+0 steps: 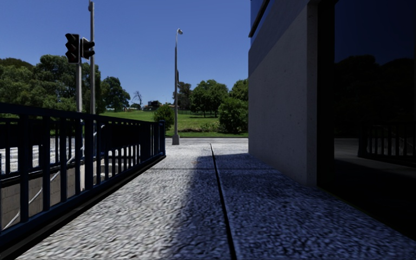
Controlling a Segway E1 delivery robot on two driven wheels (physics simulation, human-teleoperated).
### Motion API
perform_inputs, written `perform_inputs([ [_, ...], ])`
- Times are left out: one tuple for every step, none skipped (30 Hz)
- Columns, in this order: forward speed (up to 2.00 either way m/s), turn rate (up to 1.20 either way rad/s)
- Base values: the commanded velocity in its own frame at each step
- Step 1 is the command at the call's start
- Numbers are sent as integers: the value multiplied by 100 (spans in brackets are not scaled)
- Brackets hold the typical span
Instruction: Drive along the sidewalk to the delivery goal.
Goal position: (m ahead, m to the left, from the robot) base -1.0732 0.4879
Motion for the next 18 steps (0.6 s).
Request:
perform_inputs([
  [0,0],
  [0,0],
  [0,0],
  [0,0],
  [0,0],
  [0,0],
  [0,0],
  [0,0],
  [0,0],
  [0,0],
  [0,0],
  [0,0],
  [0,0],
  [0,0],
  [0,0],
  [0,0],
  [0,0],
  [0,0],
])
